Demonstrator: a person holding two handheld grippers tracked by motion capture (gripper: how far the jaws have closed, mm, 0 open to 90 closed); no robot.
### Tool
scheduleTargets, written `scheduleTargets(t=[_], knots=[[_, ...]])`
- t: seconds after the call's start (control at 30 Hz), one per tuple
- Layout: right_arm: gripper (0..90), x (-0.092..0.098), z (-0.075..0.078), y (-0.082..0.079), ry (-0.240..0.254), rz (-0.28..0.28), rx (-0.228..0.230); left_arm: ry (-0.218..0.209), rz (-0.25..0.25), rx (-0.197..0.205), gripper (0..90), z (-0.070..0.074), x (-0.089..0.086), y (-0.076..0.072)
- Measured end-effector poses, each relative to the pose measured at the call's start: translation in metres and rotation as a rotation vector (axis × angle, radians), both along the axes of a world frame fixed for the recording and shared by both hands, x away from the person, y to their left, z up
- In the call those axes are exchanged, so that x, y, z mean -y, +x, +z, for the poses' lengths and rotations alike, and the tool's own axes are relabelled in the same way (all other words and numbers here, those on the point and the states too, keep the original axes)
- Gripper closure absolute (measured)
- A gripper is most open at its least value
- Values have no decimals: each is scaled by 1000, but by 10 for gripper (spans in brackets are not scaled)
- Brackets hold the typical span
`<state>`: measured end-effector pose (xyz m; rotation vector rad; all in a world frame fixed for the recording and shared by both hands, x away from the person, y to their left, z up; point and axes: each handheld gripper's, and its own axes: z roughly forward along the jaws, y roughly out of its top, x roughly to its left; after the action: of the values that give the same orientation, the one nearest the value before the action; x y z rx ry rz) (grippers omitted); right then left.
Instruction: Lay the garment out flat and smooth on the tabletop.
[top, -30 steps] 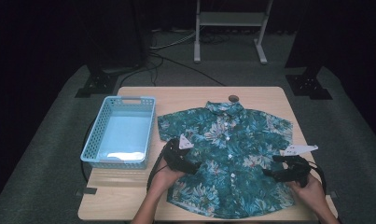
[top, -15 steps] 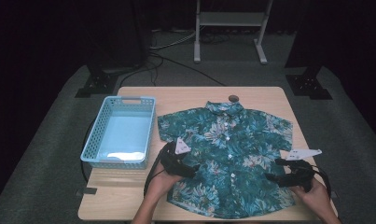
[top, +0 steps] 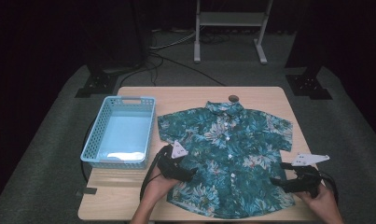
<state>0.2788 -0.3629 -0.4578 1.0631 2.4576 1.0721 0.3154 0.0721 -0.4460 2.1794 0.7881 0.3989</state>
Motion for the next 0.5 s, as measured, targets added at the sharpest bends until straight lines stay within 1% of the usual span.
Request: scheduleTargets(t=[0.17,0.43,0.5], knots=[[208,5,1,-5,19,-5,4,2,-4,2,75,0,-1,-3],[209,8,0,-12,26,-3,7,-7,-7,1,75,-2,-3,-9],[208,9,0,-14,21,-4,7,-7,-9,-4,75,-3,-5,-11]])
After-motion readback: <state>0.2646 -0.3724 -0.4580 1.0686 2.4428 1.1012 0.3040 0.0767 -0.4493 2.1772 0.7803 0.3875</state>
